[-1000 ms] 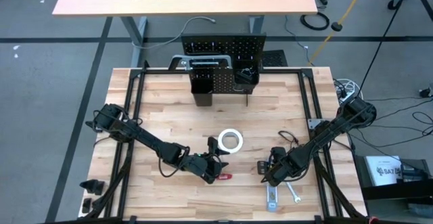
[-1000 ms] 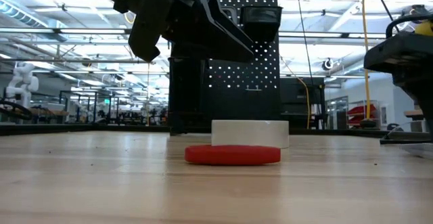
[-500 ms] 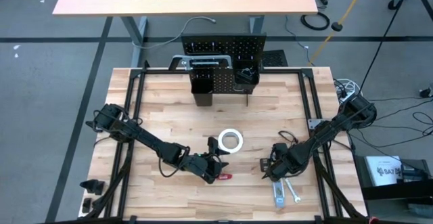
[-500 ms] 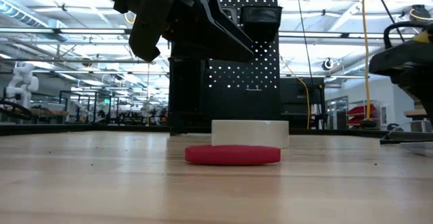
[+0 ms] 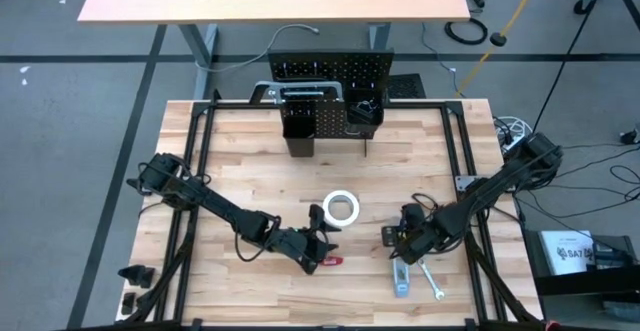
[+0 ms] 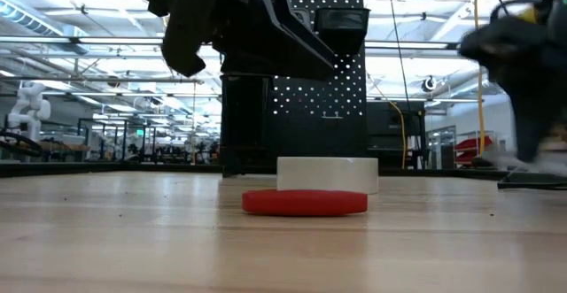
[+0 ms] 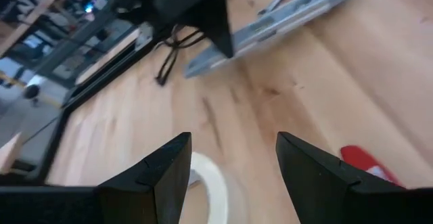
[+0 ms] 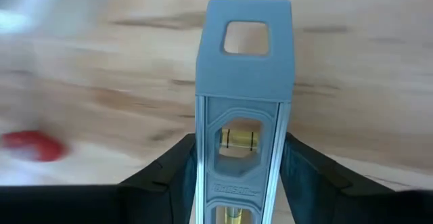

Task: Hang tools onto peg board
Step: Put the gray level into the left black tool bin

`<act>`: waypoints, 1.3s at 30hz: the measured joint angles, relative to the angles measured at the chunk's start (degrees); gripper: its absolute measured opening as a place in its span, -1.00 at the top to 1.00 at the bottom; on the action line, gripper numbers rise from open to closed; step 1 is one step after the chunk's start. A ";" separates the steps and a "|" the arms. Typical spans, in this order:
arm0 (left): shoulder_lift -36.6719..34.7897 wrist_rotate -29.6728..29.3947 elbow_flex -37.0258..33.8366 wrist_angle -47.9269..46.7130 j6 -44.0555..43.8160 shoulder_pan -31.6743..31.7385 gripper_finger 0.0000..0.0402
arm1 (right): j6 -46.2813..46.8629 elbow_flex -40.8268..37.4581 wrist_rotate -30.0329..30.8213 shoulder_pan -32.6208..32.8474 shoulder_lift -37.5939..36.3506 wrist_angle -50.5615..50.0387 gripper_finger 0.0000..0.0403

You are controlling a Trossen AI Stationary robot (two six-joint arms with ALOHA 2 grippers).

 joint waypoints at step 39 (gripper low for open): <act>-27.01 25.36 -16.22 8.92 -28.12 13.92 -0.10 | -101.85 0.27 32.72 -0.66 -15.23 47.99 0.15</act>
